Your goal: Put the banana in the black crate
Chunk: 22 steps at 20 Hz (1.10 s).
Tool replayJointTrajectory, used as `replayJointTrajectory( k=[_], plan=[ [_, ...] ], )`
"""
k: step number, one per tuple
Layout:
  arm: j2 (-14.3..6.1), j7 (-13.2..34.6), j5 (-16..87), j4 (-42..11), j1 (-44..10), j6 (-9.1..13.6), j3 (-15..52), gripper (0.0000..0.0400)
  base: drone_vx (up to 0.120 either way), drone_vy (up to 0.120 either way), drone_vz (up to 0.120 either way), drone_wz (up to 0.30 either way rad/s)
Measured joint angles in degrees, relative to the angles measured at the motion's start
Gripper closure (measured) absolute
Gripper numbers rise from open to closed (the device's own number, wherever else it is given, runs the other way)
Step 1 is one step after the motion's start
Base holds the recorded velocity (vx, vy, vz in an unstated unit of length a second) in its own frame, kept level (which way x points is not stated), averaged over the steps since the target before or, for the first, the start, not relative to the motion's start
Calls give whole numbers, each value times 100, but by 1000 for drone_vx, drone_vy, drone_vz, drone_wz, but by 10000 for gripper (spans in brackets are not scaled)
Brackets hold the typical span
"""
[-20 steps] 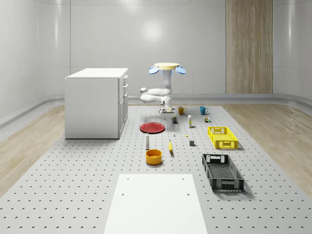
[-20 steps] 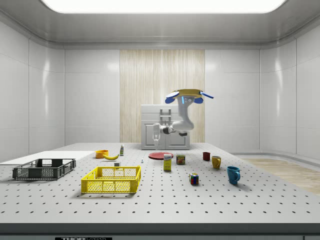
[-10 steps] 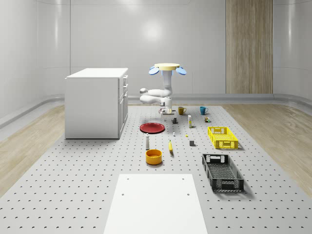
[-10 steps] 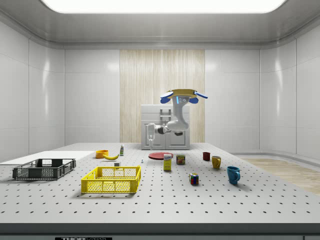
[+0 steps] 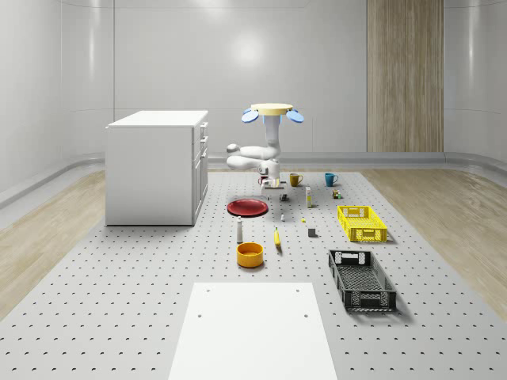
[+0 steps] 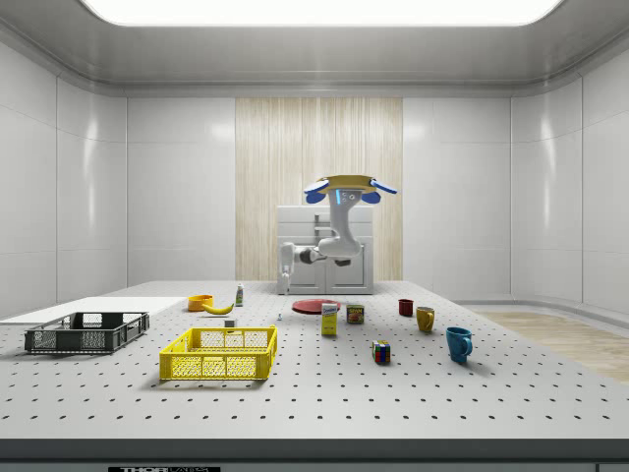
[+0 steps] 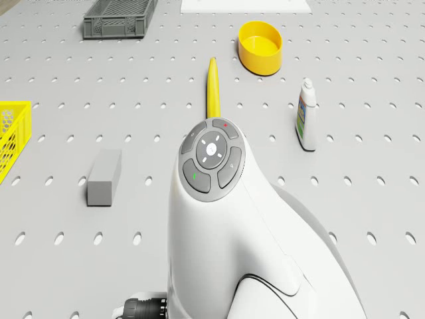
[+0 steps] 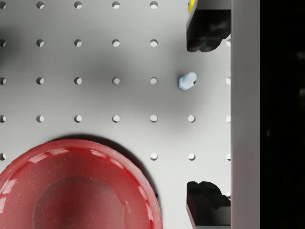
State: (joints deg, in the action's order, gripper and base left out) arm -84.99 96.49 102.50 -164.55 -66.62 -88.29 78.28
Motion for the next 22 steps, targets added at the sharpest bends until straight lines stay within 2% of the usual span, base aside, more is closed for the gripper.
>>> replayJointTrajectory(
  k=[12, 22],
  plan=[
    [-104, 18, -43, 5, -23, -98, 16, 0, 120, -13, -3, 0],
    [-179, 31, -73, 7, -39, -167, 27, 0, 120, 0, -108, 0]
  ],
)
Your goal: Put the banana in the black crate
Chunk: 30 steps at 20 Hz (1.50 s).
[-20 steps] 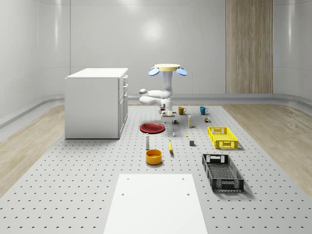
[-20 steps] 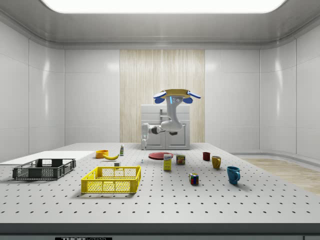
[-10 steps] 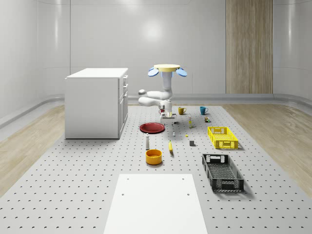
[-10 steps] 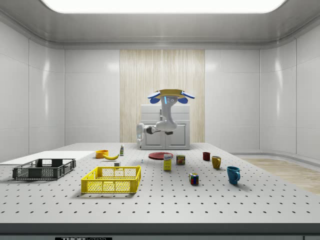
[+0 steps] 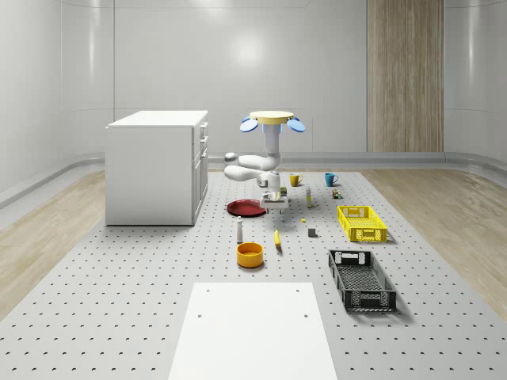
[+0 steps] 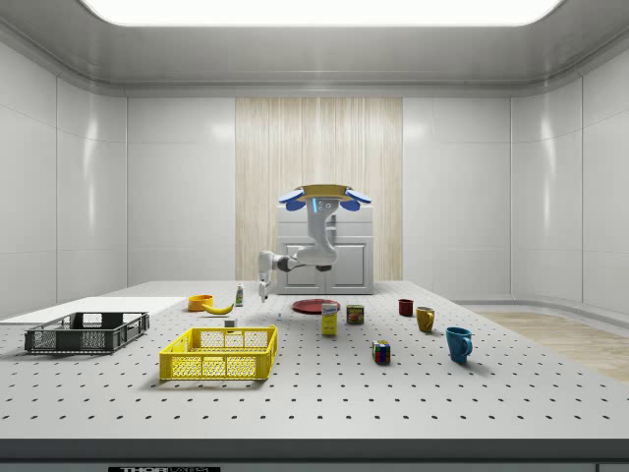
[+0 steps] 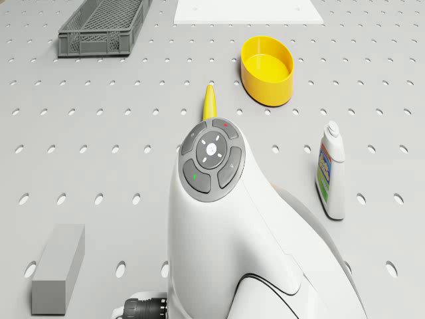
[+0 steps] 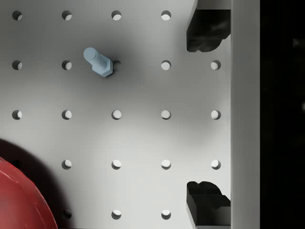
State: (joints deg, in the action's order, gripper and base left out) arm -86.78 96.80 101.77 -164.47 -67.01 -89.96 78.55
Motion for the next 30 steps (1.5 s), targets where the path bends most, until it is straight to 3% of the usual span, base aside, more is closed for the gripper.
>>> replayJointTrajectory(
  k=[9, 30],
  plan=[
    [-58, 10, -23, 2, -12, -54, 8, 0, 120, 0, -58, 0],
    [-163, 27, -65, 7, -35, -153, 23, 0, 120, 0, 0, 0]
  ],
)
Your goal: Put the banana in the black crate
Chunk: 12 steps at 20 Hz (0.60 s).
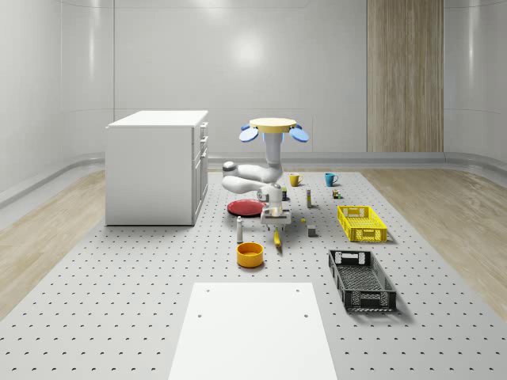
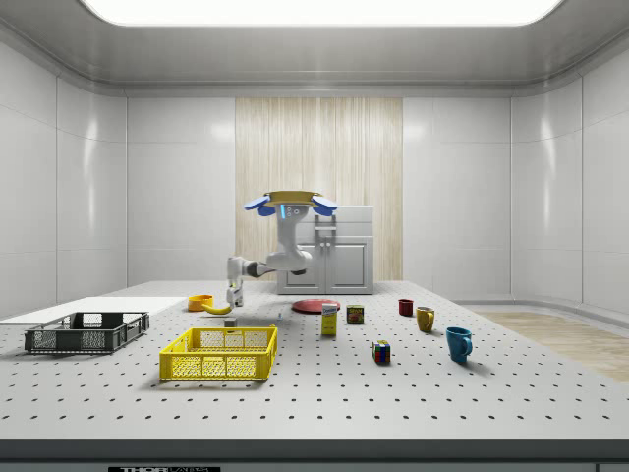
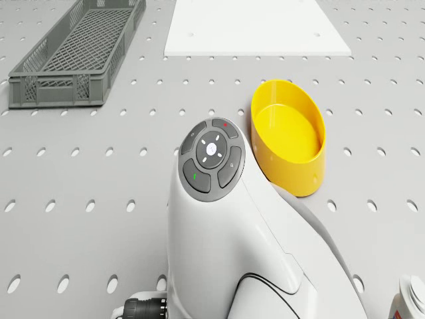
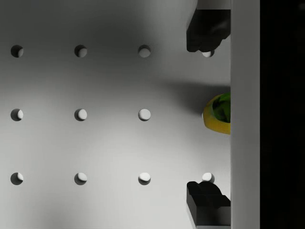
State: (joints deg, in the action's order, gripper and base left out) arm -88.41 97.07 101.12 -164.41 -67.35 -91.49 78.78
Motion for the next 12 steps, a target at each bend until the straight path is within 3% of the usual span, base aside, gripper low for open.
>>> replayJointTrajectory(
  k=[12],
  plan=[
    [-45, 7, -18, 2, -9, -42, 6, 0, 120, 0, 0, 0]
  ],
)
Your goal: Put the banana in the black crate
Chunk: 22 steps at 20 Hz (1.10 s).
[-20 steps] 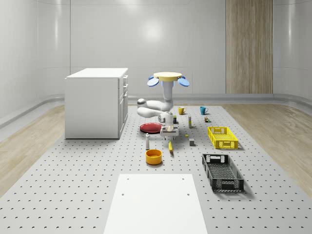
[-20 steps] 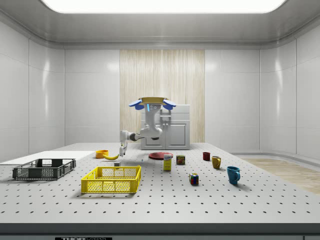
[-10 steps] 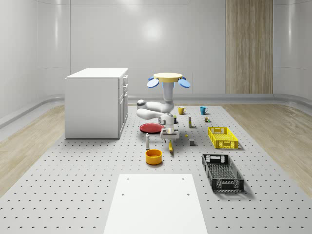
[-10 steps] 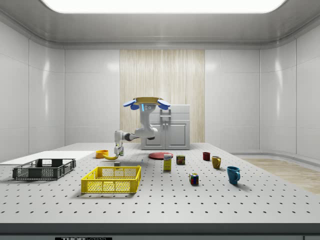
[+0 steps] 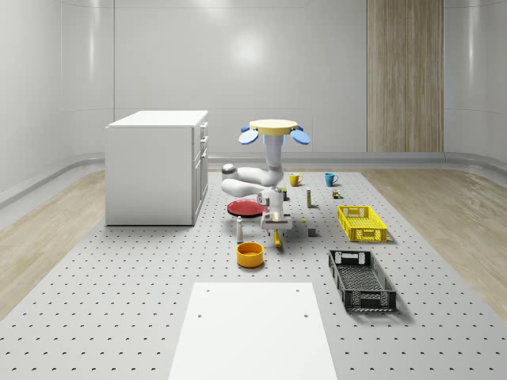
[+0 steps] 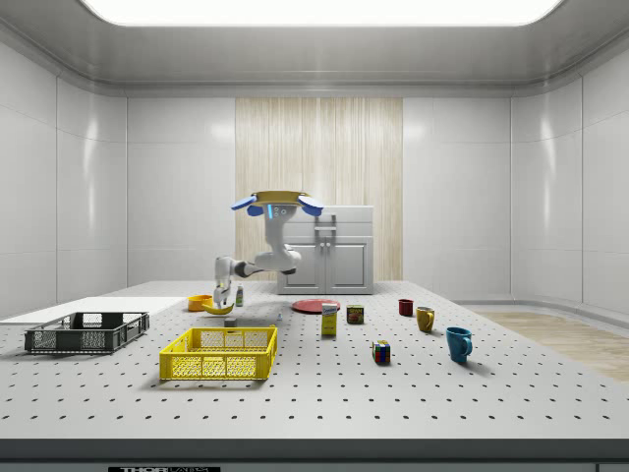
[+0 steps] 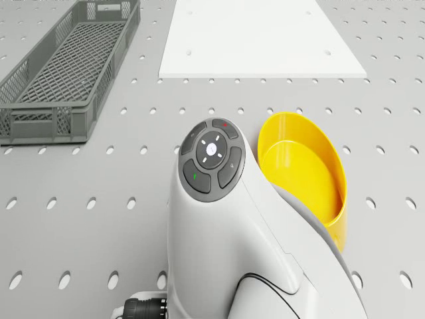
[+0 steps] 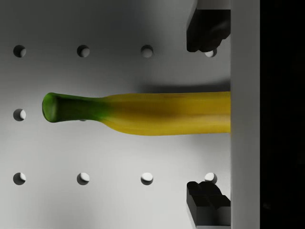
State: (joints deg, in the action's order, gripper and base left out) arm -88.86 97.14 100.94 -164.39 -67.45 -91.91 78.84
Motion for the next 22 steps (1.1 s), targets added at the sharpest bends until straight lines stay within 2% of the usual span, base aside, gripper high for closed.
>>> replayJointTrajectory(
  k=[3, 17, 20, 22],
  plan=[
    [-10, 2, 3, 2, -3, -12, -6, 0, 93, 0, 0, 0],
    [-35, 7, 766, 189, -130, -306, -817, 0, 0, 0, 0, 0],
    [-23, 5, 837, 210, -141, -322, -889, 121, 0, 0, 0, 0],
    [-14, 3, 866, 219, -143, -324, -917, 172, 0, 0, 0, 0]
  ],
)
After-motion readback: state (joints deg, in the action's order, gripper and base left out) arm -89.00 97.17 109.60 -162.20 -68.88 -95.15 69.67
